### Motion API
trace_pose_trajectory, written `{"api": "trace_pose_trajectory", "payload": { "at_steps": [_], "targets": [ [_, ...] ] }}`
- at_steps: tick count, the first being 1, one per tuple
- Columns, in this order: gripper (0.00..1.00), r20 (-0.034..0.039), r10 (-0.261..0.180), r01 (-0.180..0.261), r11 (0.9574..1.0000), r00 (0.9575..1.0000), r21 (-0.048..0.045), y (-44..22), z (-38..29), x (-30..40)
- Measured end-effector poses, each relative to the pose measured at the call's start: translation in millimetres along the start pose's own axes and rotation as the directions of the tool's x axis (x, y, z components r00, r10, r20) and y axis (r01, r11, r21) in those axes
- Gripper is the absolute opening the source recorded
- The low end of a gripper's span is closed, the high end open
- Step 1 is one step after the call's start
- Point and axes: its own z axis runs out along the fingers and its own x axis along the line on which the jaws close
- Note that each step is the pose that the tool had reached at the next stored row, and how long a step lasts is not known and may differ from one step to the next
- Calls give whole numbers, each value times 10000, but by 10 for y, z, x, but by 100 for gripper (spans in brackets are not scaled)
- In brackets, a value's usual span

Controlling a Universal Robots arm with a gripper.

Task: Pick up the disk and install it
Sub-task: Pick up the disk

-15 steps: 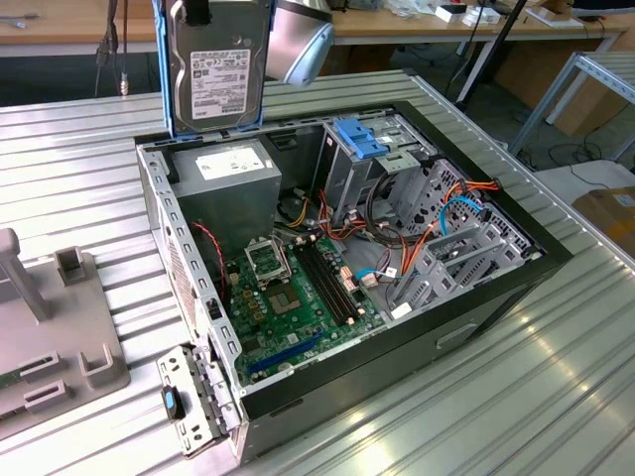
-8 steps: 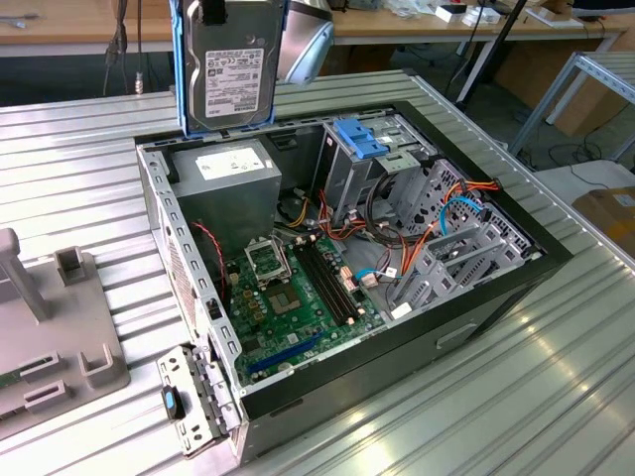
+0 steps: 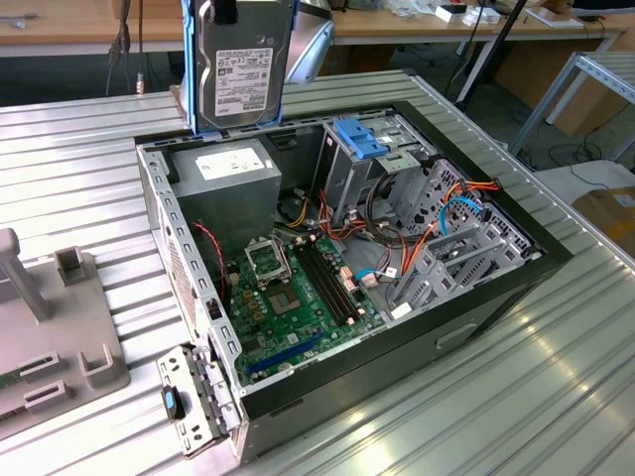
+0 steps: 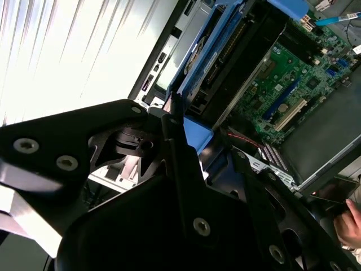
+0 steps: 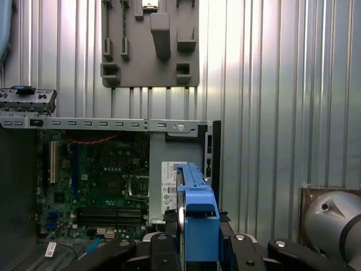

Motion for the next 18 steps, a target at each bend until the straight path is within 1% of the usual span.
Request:
{"api": "trace_pose_trajectory", "payload": {
  "at_steps": [9, 18],
  "targets": [
    [37, -1, -1, 1, 10000, 10000, -1, -13, 0, 0],
    [37, -1, -1, 1, 10000, 10000, -1, -148, -1, 2]
  ]
}}
